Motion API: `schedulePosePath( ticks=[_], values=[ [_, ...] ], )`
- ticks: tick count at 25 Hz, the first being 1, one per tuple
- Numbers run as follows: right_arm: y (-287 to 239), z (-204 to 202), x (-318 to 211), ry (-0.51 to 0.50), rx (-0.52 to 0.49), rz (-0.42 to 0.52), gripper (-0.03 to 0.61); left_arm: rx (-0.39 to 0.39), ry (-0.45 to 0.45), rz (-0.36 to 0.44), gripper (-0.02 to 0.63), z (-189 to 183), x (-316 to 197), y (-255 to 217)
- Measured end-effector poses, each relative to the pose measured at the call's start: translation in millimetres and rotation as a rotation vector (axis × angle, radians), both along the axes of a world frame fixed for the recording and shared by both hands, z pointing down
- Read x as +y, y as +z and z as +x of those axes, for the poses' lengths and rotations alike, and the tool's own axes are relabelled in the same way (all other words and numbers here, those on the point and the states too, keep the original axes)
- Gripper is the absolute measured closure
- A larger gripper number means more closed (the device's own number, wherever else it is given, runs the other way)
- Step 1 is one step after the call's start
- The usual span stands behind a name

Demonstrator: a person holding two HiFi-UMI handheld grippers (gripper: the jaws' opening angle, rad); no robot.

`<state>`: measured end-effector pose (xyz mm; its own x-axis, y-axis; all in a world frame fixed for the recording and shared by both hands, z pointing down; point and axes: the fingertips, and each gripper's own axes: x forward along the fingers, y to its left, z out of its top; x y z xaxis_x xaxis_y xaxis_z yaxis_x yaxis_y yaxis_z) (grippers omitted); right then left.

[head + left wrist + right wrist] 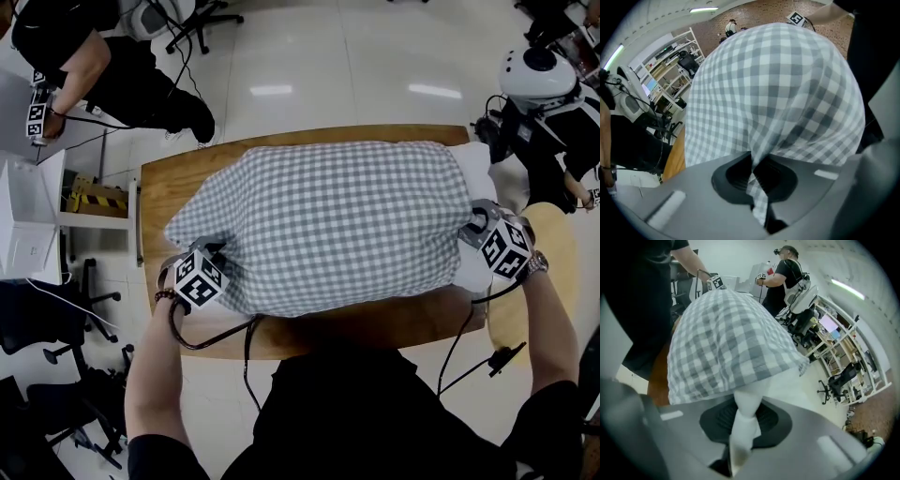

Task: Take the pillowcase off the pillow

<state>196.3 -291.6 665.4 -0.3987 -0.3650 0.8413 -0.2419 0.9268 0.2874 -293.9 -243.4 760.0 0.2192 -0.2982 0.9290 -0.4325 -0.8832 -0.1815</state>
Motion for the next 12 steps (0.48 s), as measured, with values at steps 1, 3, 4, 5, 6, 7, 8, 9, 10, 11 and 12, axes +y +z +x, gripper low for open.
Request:
schedulePosePath(
  ticks=[1, 3, 4, 5, 6, 7, 8, 9, 10, 11, 12],
  values=[
    [-4.5, -1.4, -0.1, 0.008, 0.002, 0.028, 0.538, 0.000, -0.018, 0.006, 0.609, -8.6, 1.3, -3.2],
    [-19.5, -4.8, -0.1, 0.026, 0.011, 0.079, 0.552, 0.003, -0.053, 0.022, 0.609, -25.3, 2.8, -15.4],
    [-27.3, -6.0, 0.7, 0.033, 0.016, 0.103, 0.555, 0.004, -0.071, 0.032, 0.609, -32.9, 3.7, -22.4],
    [-34.7, -6.9, 2.0, 0.038, 0.021, 0.125, 0.558, 0.003, -0.089, 0.043, 0.609, -39.9, 4.8, -29.6],
    [-41.7, -7.3, 3.6, 0.043, 0.024, 0.145, 0.561, 0.002, -0.108, 0.055, 0.609, -46.2, 6.1, -36.7],
    [-48.1, -6.6, 5.6, 0.047, 0.027, 0.163, 0.561, 0.003, -0.126, 0.066, 0.609, -51.1, 7.4, -43.3],
    [-53.1, -4.5, 7.9, 0.052, 0.030, 0.178, 0.563, 0.009, -0.146, 0.077, 0.609, -54.2, 8.9, -48.9],
    [-56.3, -1.4, 10.3, 0.056, 0.034, 0.191, 0.564, 0.019, -0.166, 0.087, 0.609, -55.9, 10.4, -53.2],
    [-58.3, 2.1, 12.9, 0.062, 0.037, 0.203, 0.565, 0.030, -0.186, 0.096, 0.609, -57.1, 12.1, -56.8],
    [-60.3, 5.4, 15.7, 0.068, 0.040, 0.214, 0.565, 0.040, -0.205, 0.105, 0.609, -58.7, 14.1, -60.1],
    [-63.0, 8.5, 18.7, 0.075, 0.041, 0.226, 0.565, 0.047, -0.222, 0.115, 0.609, -60.6, 16.3, -63.7]
  ],
)
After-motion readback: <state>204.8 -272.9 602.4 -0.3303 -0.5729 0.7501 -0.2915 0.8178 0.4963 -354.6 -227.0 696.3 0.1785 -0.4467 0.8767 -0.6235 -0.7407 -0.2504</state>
